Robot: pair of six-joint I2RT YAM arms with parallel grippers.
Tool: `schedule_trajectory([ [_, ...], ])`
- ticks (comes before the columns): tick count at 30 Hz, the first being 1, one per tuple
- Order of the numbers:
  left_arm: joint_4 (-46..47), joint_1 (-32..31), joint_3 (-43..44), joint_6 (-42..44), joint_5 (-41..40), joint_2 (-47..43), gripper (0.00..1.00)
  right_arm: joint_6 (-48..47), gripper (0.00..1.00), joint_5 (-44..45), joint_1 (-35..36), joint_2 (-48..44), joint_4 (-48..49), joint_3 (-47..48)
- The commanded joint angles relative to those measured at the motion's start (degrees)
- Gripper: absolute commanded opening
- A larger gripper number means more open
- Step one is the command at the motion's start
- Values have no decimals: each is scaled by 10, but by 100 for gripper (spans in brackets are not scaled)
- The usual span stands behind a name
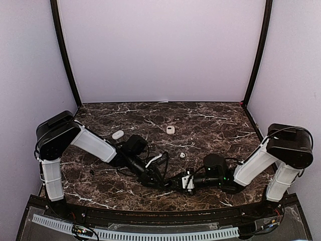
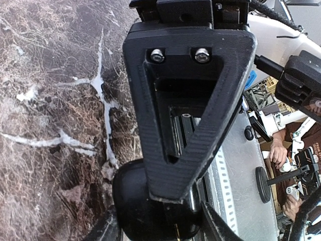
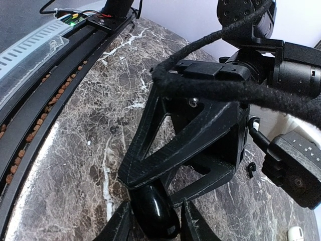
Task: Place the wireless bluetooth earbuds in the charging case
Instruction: Pass from the left arm to the right
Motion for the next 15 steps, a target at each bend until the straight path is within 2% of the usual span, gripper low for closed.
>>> schedule_trajectory([
  [1, -17, -5, 12, 16, 14, 1, 38, 0, 31, -3, 6, 5, -6, 10],
  [7, -11, -5, 3, 23, 3, -11, 47, 8, 22, 10, 6, 3, -36, 25],
  [12, 15, -5, -14, 18, -7, -29, 66, 10, 15, 16, 6, -1, -37, 25],
  [15, 25, -5, -22, 18, -19, -40, 82, 13, 13, 19, 6, -4, -41, 27],
])
